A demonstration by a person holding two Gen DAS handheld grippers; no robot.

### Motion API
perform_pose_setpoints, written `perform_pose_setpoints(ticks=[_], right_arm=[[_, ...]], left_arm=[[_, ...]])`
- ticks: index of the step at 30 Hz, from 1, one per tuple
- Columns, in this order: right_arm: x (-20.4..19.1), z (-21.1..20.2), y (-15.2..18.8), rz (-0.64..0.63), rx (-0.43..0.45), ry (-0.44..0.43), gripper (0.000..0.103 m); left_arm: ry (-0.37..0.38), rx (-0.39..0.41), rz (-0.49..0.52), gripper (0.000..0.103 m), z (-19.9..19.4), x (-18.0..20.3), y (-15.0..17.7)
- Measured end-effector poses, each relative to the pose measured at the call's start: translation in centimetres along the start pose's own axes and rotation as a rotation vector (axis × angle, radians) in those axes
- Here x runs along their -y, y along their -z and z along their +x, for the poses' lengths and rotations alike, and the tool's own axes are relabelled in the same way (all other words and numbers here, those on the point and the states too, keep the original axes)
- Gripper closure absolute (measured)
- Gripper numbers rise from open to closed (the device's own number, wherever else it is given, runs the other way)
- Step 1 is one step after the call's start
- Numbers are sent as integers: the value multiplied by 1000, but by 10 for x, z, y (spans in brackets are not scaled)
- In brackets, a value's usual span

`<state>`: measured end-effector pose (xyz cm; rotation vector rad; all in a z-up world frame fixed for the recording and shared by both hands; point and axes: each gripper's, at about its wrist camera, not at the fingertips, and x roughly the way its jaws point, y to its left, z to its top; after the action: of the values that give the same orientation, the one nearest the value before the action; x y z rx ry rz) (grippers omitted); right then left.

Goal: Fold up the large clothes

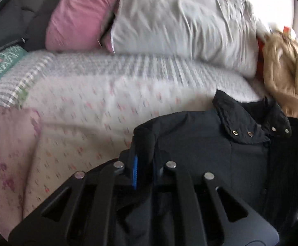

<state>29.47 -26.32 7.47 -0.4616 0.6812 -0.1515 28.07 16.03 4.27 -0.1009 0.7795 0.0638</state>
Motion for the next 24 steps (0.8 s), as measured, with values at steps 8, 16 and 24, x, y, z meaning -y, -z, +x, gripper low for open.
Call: perform_pose_setpoints(ticks=[8, 16, 24], right_arm=[[-48, 112, 18, 34, -180, 19, 76], [-26, 79, 25, 97, -228, -123, 26], [-29, -29, 43, 154, -294, -385, 21]], left_arm=[[-166, -154, -5, 72, 145, -4, 13], [-106, -168, 47, 23, 103, 9, 12], [21, -369, -1, 20, 26, 17, 63]])
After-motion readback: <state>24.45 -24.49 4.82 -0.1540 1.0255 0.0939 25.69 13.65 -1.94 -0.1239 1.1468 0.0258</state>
